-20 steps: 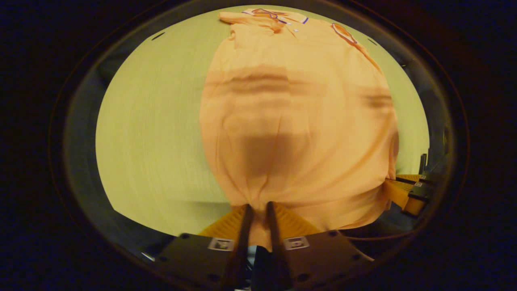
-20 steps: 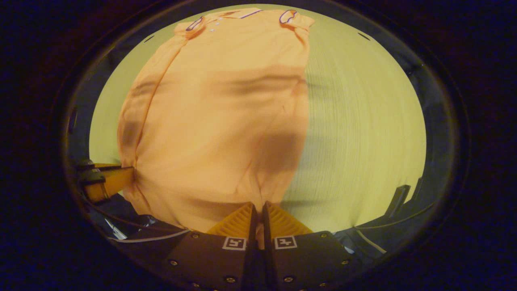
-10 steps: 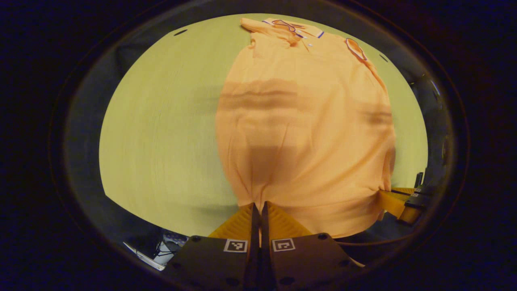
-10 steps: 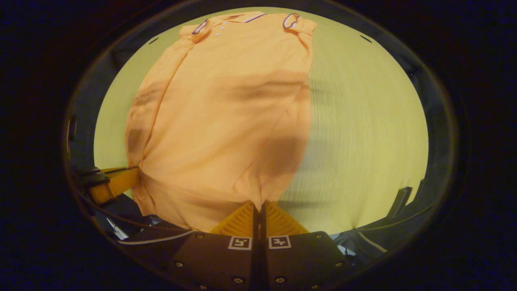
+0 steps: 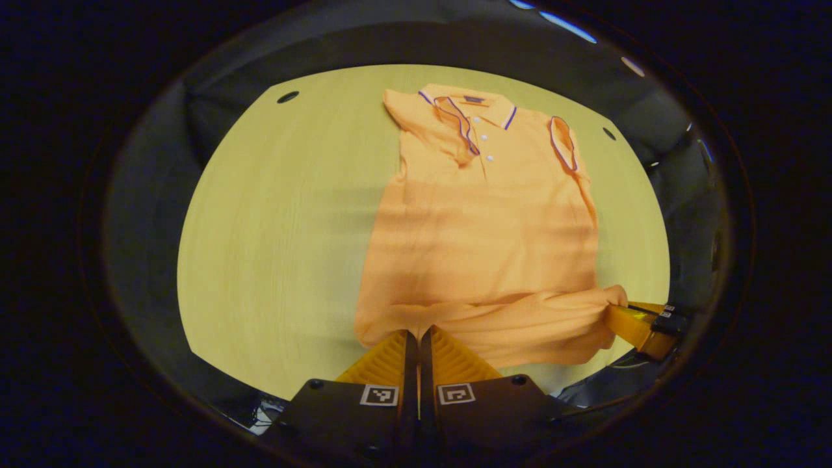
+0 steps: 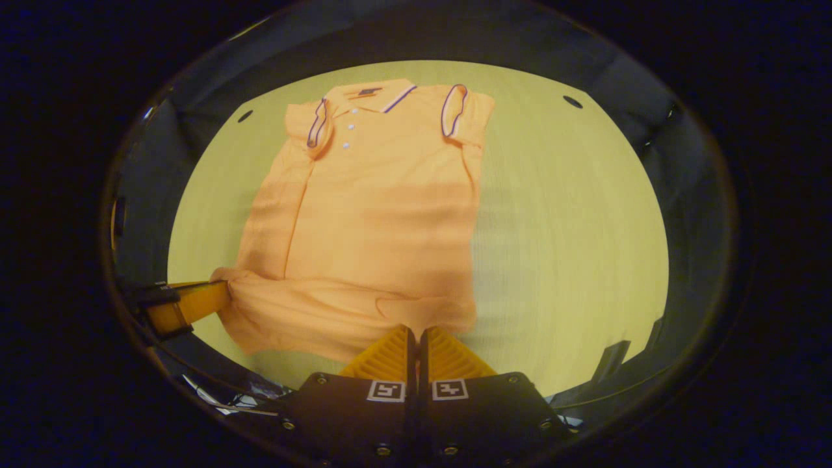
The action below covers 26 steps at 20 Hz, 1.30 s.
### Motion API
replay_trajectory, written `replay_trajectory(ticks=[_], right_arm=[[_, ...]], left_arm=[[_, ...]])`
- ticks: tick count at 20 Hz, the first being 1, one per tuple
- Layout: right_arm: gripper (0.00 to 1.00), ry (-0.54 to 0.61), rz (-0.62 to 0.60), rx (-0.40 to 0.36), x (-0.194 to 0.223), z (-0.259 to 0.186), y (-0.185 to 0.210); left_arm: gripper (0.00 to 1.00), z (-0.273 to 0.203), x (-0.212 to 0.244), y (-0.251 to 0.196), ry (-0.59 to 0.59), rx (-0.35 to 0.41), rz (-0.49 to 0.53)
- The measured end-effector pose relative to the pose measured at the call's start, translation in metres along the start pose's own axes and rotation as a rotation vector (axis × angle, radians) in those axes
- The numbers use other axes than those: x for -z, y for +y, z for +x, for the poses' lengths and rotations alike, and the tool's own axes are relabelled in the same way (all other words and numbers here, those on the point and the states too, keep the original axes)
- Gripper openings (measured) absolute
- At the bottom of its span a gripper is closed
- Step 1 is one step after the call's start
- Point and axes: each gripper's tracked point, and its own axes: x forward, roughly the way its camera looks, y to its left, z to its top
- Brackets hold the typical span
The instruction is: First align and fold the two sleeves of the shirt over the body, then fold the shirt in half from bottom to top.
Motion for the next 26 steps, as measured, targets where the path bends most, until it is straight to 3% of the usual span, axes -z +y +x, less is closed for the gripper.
replay_trajectory(ticks=[6,7,16,18,24,26], right_arm=[[0.01,-0.155,-0.012,0.022,-0.120,-0.013,-0.009],[0.01,-0.173,-0.016,0.026,-0.136,-0.016,-0.010],[0.01,-0.341,-0.023,0.063,-0.267,-0.017,-0.011],[0.01,-0.378,-0.031,0.084,-0.294,-0.013,-0.013],[0.01,-0.510,-0.044,0.160,-0.364,0.038,-0.021],[0.01,-0.556,-0.055,0.193,-0.379,0.055,-0.028]], left_arm=[[0.08,0.001,-0.001,0.000,-0.004,-0.003,-0.001],[0.08,-0.012,-0.025,0.004,-0.022,-0.005,0.001],[0.11,0.021,-0.165,0.000,-0.198,-0.039,0.025],[0.07,0.031,-0.189,0.002,-0.235,-0.059,0.057],[0.11,0.080,-0.255,-0.001,-0.409,-0.083,0.098],[0.08,0.098,-0.269,-0.003,-0.455,-0.075,0.103]])
